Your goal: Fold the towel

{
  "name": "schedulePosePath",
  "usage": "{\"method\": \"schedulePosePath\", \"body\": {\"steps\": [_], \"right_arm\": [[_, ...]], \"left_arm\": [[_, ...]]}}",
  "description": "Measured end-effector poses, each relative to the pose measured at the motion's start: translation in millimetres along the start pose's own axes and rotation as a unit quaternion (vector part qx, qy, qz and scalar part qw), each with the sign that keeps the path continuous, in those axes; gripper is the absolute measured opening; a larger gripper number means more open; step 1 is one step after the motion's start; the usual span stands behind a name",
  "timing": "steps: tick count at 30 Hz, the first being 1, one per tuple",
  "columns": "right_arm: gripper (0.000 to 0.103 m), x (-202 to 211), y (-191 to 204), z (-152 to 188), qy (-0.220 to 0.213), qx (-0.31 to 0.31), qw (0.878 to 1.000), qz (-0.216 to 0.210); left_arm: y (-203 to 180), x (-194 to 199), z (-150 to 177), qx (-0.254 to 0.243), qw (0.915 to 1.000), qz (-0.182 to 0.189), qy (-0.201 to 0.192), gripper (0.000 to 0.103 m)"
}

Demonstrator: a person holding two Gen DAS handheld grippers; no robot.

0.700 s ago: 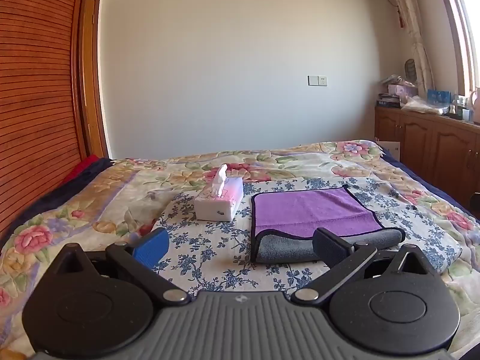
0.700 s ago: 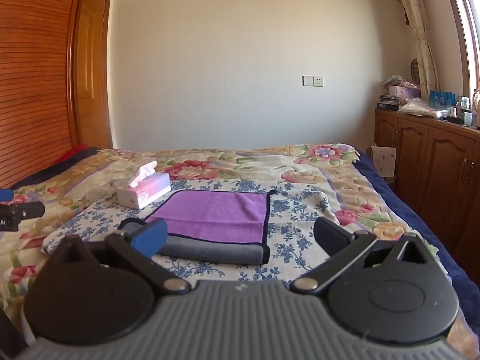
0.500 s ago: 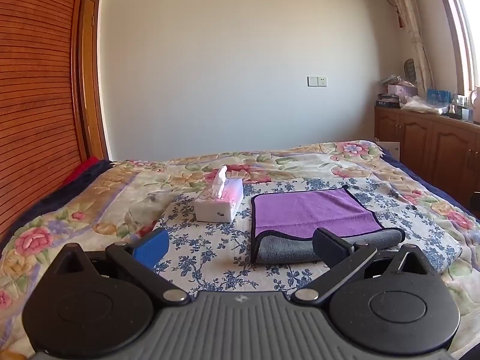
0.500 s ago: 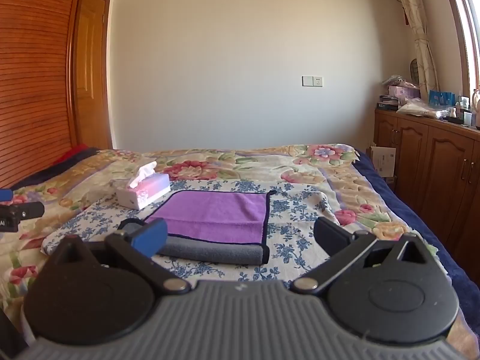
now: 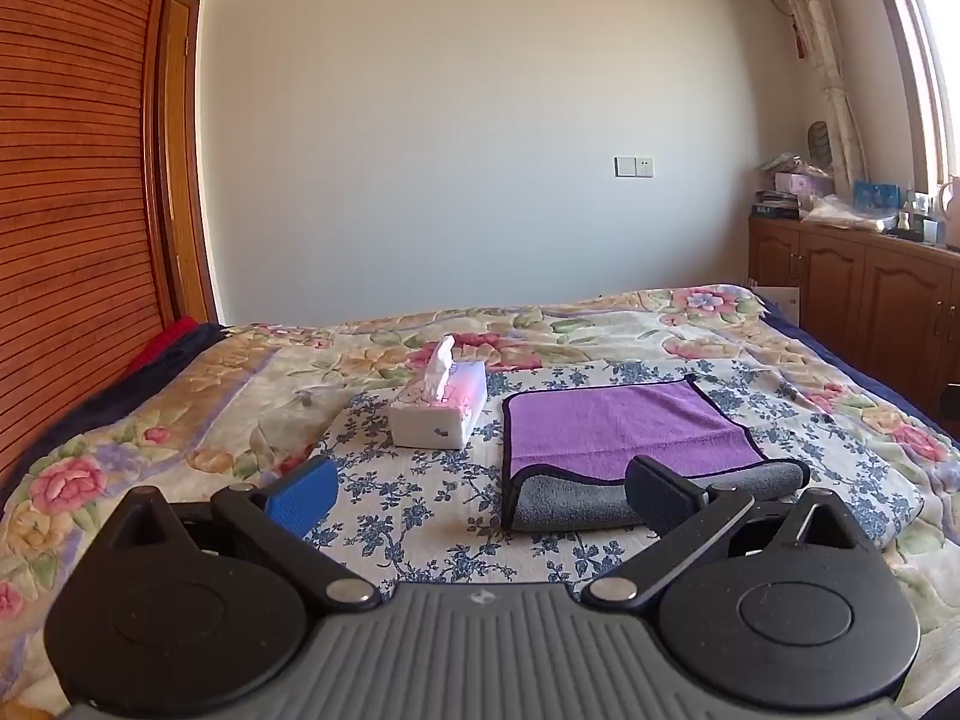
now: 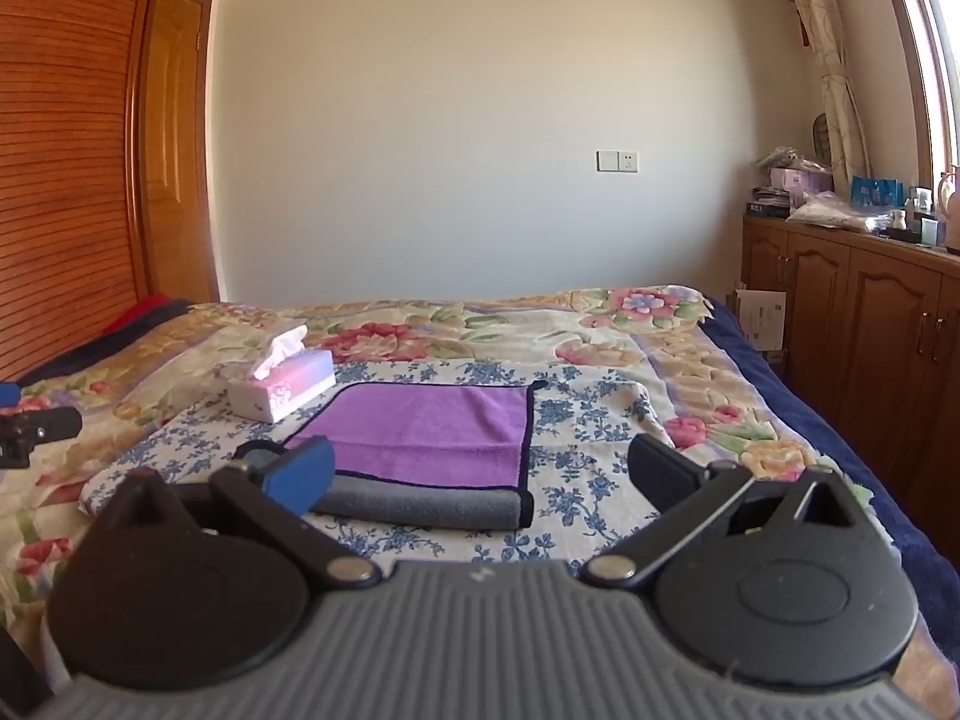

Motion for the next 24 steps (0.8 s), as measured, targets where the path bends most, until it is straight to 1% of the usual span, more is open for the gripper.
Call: {"method": "schedulePosePath", "body": {"steps": [24], "right_arm": [[0.103, -2.2, 2.6, 0.3, -0.001, 0.000, 1.000, 0.001]], "left_arm": [[-1.1, 0.9, 1.2, -0.001, 1.0000, -0.001, -0.002, 0.103]]}}
Point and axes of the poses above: each gripper's, at about its wrist camera, not at the fingertips, and x roughly against the way its jaws point, y to its left, z to its underside, the point moved 9 cm from there along -x, roughly the way its jaws point, and after that the axes turned 12 degrees about -z, right-handed, at the moved point
